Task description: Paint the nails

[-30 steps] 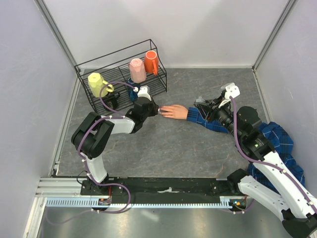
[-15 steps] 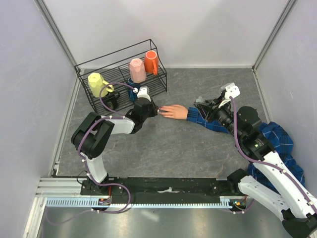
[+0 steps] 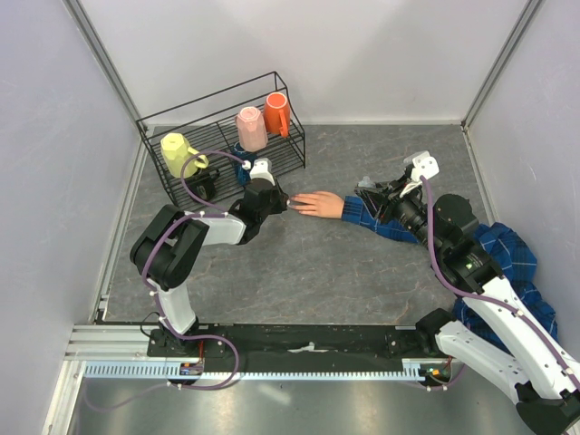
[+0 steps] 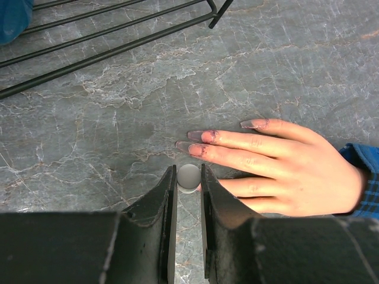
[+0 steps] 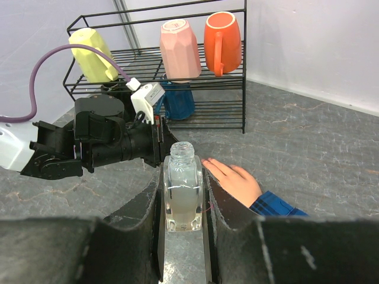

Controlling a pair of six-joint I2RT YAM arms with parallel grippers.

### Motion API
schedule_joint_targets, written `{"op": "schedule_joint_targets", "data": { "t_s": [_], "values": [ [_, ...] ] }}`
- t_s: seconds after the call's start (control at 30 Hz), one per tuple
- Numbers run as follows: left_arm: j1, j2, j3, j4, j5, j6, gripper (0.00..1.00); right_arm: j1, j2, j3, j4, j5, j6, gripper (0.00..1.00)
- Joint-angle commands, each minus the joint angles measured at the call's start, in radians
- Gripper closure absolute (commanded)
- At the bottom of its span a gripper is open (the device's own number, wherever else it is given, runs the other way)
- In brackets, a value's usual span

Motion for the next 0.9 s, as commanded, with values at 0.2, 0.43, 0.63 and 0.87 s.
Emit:
{"op": "schedule_joint_targets", "data": {
  "t_s": [0.2,0.43,0.63,0.87],
  "values": [
    [0.011,-0.017,-0.008,0.016,-0.04,-0.005,0.98,0.001,-0.015,-0.006,0.046,-0.011,0.009,1.0],
    [0.014,-0.019,-0.003,0.014,-0.04,-0.003,0.98,0.002,-0.016,-0.007,0.047,-0.014,0.009,1.0],
    [0.017,-0.022,-0.004,0.014,-0.04,-0.002,0.98,0.002,-0.015,-0.007,0.047,-0.012,0.008,1.0],
    [0.021,-0.033,-0.006,0.013,-0.043,0.006,0.98,0.002,-0.013,-0.006,0.046,-0.012,0.009,1.0]
  ]
}}
